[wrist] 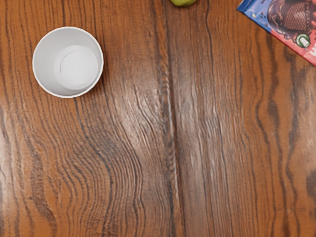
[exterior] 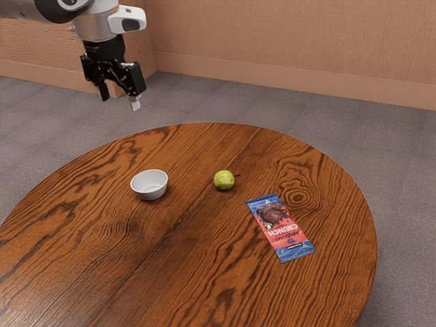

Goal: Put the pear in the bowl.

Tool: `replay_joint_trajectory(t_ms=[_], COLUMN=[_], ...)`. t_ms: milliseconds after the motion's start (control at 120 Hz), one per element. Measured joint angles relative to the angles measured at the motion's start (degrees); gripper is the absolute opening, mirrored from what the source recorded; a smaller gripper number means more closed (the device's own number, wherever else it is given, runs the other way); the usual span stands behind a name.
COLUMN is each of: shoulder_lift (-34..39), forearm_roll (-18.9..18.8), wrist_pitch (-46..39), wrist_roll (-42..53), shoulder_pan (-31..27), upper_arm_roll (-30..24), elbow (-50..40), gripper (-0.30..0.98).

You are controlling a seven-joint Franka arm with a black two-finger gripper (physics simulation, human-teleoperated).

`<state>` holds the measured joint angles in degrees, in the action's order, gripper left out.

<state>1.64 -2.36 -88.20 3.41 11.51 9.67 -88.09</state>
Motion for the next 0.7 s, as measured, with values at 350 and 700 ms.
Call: replay_joint_trajectory(t_ms=[350,700], shoulder_lift=[-1.60,-17.12], forearm_roll=[2.02,8.08], wrist_pitch=[-0.45,-11.55], wrist_roll=[-1.92,-20.92], shoulder_pan=[-2.60,-0.31], upper_arm_roll=[-1.47,-6.23], elbow=[0.81,0.45], gripper=[0.69,0.68])
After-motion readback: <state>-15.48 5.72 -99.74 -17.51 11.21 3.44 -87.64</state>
